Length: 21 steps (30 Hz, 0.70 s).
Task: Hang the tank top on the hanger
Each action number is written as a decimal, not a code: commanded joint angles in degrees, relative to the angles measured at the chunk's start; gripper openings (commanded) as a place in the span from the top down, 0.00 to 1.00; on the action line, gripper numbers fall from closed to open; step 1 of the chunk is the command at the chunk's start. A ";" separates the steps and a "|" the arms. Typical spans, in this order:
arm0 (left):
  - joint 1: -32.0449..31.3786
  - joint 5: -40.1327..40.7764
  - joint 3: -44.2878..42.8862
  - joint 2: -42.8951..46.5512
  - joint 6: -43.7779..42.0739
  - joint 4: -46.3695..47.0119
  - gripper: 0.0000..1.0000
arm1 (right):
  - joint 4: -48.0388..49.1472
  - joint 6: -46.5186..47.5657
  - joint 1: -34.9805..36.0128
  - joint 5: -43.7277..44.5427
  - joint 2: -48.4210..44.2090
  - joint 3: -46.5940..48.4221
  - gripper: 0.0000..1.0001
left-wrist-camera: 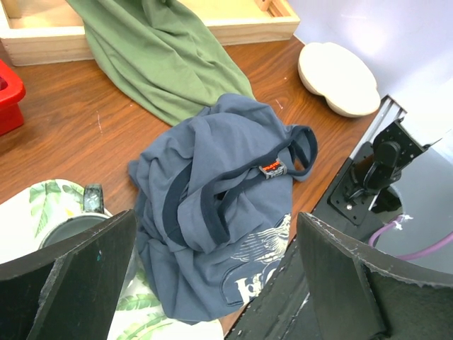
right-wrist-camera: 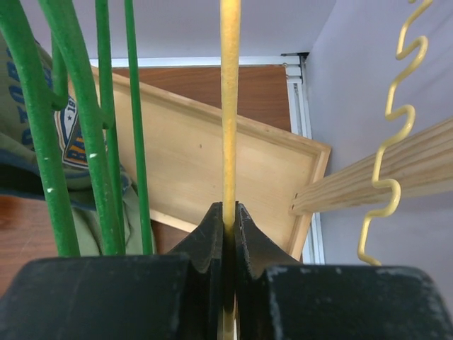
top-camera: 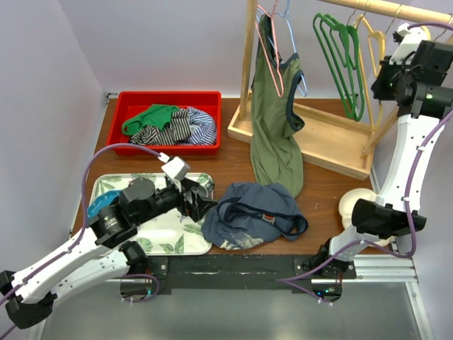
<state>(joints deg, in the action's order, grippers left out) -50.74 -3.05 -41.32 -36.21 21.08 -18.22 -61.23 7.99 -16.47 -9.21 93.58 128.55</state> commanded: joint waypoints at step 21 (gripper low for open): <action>0.20 1.99 -1.66 1.23 0.63 0.02 0.00 | 1.73 4.31 -0.32 0.77 -20.53 -9.36 1.00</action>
<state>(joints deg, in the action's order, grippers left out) -50.74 -2.42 -41.32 -34.96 21.91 -18.98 -61.12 10.17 -16.56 -9.98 78.54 122.87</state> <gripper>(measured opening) 0.997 0.045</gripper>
